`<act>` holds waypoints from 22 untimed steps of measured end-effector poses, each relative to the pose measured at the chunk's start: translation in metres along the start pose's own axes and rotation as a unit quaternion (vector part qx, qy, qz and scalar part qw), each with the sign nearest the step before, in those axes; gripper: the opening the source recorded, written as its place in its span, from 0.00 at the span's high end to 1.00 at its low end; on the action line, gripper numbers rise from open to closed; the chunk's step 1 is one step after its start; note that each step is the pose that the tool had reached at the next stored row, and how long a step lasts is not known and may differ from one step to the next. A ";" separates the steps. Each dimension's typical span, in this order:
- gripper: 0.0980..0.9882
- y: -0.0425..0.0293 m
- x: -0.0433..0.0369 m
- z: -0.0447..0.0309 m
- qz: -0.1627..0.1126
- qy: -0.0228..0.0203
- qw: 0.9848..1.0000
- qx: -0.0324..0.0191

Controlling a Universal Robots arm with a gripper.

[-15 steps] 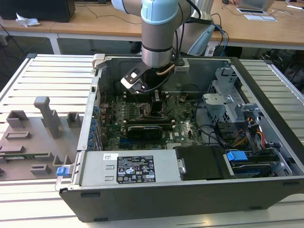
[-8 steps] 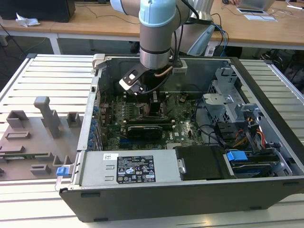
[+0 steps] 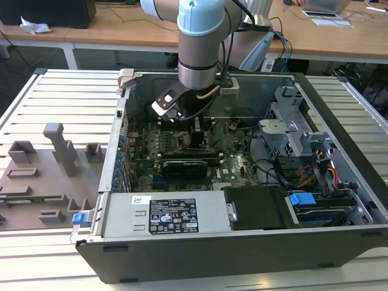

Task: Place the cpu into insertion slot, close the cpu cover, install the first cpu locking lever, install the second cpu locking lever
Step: 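Place the cpu into insertion slot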

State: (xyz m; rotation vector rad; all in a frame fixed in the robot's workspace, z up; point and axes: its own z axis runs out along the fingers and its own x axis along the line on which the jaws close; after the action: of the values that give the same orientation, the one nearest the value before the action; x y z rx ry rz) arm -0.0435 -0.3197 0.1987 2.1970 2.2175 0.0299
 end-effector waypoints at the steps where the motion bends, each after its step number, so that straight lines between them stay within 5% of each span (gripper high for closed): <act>1: 0.50 0.0001 0.0000 0.0001 0.000 0.000 1.000 0.000; 14: 0.41 0.0004 0.0000 -0.0003 0.000 0.000 1.000 0.000; 21: 0.43 0.0010 0.0015 -0.0212 0.000 0.000 1.000 0.000; 22: 0.58 0.0011 0.0017 -0.0247 0.000 0.000 1.000 0.000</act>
State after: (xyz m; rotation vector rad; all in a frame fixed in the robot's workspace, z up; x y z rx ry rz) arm -0.0431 -0.3180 0.2235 2.1959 2.2176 0.0289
